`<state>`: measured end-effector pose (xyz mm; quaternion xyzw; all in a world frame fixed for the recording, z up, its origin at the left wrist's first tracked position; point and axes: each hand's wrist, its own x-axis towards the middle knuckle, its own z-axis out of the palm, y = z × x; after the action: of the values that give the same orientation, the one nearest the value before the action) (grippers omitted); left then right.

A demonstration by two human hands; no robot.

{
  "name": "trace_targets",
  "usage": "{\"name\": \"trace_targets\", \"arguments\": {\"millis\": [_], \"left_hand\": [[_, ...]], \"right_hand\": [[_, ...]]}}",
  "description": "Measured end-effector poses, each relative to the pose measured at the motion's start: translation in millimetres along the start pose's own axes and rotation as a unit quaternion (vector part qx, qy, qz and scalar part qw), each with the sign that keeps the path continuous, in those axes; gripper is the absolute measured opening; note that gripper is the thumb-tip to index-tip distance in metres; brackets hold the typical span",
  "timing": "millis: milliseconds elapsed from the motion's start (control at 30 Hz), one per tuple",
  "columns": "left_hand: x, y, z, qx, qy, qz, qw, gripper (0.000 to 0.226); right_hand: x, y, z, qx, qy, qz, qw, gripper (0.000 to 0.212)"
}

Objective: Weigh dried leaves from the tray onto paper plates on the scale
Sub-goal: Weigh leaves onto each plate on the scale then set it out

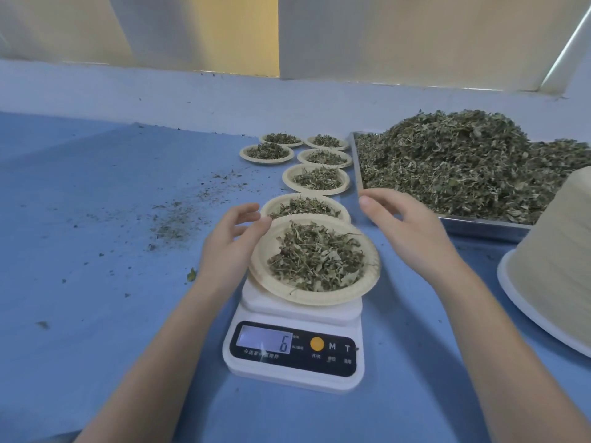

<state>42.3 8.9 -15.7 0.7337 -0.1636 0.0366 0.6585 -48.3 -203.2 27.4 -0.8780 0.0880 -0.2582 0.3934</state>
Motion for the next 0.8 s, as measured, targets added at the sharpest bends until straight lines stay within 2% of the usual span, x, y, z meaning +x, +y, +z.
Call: {"name": "trace_targets", "arguments": {"millis": [100,200,300,367,433,500,533,600,700,800], "left_hand": [[12.0,10.6,2.1,0.075,0.009,0.043,0.996,0.027],[31.8,23.1,8.5,0.108,-0.013,0.036,0.993,0.029],[47.2,27.7,15.0,0.077,-0.025,0.018,0.997,0.028],[51.8,23.4,16.7,0.056,-0.021,0.010,0.998,0.023],[52.9,15.7,17.1,0.041,-0.017,0.002,0.999,0.018],[52.5,8.4,16.4,0.025,-0.011,-0.003,1.000,0.015],[52.3,6.1,15.5,0.015,-0.009,-0.008,1.000,0.014],[51.5,3.7,13.7,0.008,-0.013,-0.019,1.000,0.013],[50.0,2.2,13.6,0.005,-0.012,-0.035,0.999,0.013],[47.3,2.8,15.0,0.003,-0.006,-0.043,0.999,0.012]], "right_hand": [[34.9,21.3,-12.8,-0.162,0.012,0.068,0.984,0.041],[84.0,48.1,-19.9,-0.265,-0.013,0.146,0.953,0.047],[121.8,69.7,-12.3,-0.326,-0.108,0.173,0.923,0.052],[139.7,76.8,-5.2,-0.336,-0.189,0.177,0.905,0.059],[153.1,78.4,-1.0,-0.282,-0.238,0.209,0.906,0.063],[161.1,79.0,2.9,-0.257,-0.262,0.226,0.903,0.055],[164.3,78.0,4.9,-0.275,-0.273,0.214,0.897,0.045],[167.6,77.8,8.7,-0.335,-0.268,0.174,0.886,0.037],[171.7,72.2,2.7,-0.324,-0.287,0.192,0.881,0.040],[171.2,63.6,-8.8,-0.306,-0.364,0.229,0.849,0.045]]}}
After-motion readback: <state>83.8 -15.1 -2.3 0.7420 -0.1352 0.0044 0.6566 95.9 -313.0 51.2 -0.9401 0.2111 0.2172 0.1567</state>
